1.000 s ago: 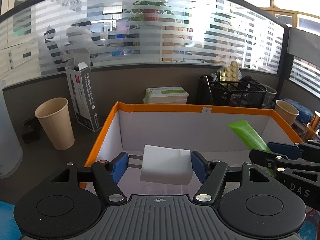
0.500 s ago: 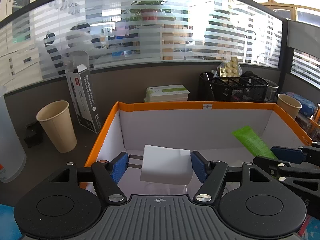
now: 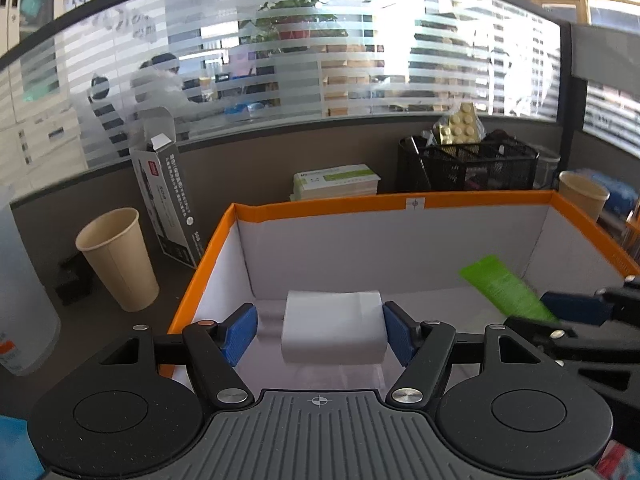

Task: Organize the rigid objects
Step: 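Open both tools to drop the white block and green tube into the box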

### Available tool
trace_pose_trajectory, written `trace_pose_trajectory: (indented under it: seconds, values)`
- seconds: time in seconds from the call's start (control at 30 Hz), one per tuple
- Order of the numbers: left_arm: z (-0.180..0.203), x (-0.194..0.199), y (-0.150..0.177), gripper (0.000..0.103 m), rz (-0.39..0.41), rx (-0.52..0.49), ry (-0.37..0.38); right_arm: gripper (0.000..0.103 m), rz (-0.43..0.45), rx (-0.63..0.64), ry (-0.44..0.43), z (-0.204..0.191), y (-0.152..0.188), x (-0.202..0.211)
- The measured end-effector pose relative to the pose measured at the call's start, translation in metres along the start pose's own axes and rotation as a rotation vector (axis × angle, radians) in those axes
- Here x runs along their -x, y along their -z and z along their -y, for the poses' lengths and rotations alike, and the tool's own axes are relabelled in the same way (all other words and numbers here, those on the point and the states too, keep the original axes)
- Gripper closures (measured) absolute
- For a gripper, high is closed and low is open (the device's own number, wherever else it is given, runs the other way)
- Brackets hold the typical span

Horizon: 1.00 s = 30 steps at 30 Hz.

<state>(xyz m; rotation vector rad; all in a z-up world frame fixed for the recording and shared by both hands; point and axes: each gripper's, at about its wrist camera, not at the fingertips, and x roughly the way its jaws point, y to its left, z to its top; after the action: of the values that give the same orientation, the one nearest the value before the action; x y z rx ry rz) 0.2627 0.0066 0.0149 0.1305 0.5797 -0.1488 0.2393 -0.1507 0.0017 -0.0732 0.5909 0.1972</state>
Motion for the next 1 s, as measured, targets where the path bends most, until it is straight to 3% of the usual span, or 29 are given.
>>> trace_pose_trajectory:
  seconds: [0.2,0.3,0.6,1.0]
  values:
    - [0.004,-0.002,0.001,0.036,-0.004,-0.017,0.006,0.073,0.003,0.001,0.001,-0.001,0.000,0.000]
    - [0.000,-0.004,0.000,0.044,-0.027,0.024,0.046,0.073,0.002,0.000,0.000,-0.001,0.001,0.000]
    - [0.000,-0.003,0.001,0.044,-0.030,0.043,0.059,0.072,0.006,-0.008,0.005,-0.001,0.001,0.000]
    - [0.003,0.008,0.003,0.030,-0.018,0.038,0.035,0.065,0.018,-0.013,0.004,-0.001,0.002,0.003]
